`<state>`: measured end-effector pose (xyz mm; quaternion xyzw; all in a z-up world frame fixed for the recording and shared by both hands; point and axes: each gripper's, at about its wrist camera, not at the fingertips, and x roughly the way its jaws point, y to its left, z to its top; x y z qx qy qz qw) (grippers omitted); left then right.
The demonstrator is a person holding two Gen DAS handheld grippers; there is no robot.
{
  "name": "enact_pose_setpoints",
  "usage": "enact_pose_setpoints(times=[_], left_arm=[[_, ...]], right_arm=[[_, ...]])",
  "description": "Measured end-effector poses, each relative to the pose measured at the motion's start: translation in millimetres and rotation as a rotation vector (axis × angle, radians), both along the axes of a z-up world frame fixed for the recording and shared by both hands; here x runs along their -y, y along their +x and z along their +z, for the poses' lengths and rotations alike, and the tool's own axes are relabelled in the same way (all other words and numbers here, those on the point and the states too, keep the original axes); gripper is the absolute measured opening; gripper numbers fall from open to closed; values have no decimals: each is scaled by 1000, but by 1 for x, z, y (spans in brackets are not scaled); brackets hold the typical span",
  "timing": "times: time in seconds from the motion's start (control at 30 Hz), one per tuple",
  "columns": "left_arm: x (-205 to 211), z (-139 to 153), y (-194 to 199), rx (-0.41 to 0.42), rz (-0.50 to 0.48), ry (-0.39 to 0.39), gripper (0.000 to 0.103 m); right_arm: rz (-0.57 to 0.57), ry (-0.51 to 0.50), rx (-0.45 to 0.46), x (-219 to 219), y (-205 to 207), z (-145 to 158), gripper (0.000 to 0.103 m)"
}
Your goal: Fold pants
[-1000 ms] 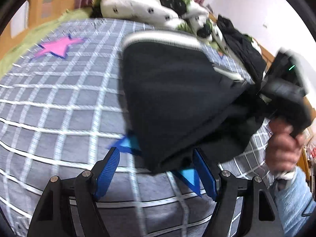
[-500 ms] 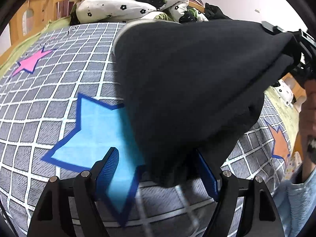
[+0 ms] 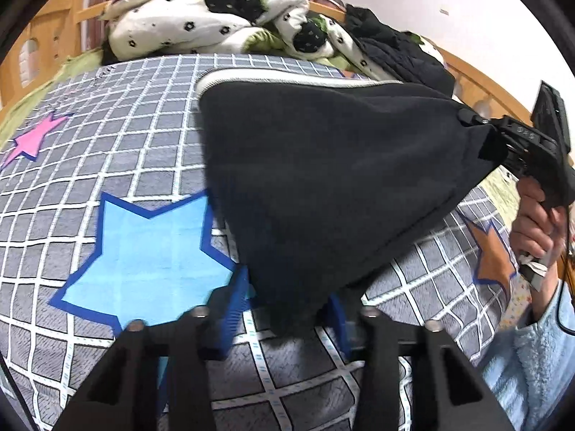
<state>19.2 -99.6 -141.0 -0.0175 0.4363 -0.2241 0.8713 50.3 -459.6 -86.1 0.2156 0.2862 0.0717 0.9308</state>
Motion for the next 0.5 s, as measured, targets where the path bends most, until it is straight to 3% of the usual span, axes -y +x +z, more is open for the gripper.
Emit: enact_pose_setpoints(times=[0.03,0.13,0.2,0.27,0.33,0.37,0.43,0.5], left_arm=[[0,-3,2,-6,2,6,31],[-7,-14,7,-51,4,-14,29],[-11,-16,9,-79,36,-60,33],[-11,-20,11,-118,65,-91,38],[-7,-21,12,-100,77,-82,38],[-4,-20,12,-88,79,-66,26],[-8,-8,4,-15,72,-86,19],[-17,1,2,36,65,-63,18]], right_arm=[[0,-14,-11,-1,0,-2,18],[-35,-64,-144,2,15,-28,19],[-42,-73,-218,5,24,-47,23],[-42,-81,-204,8,20,-48,25],[-58,-78,-204,10,16,-45,33],[-70,-78,-210,11,14,-46,37],[-74,-71,-213,13,14,-48,37],[-55,-60,-198,13,11,-45,23]])
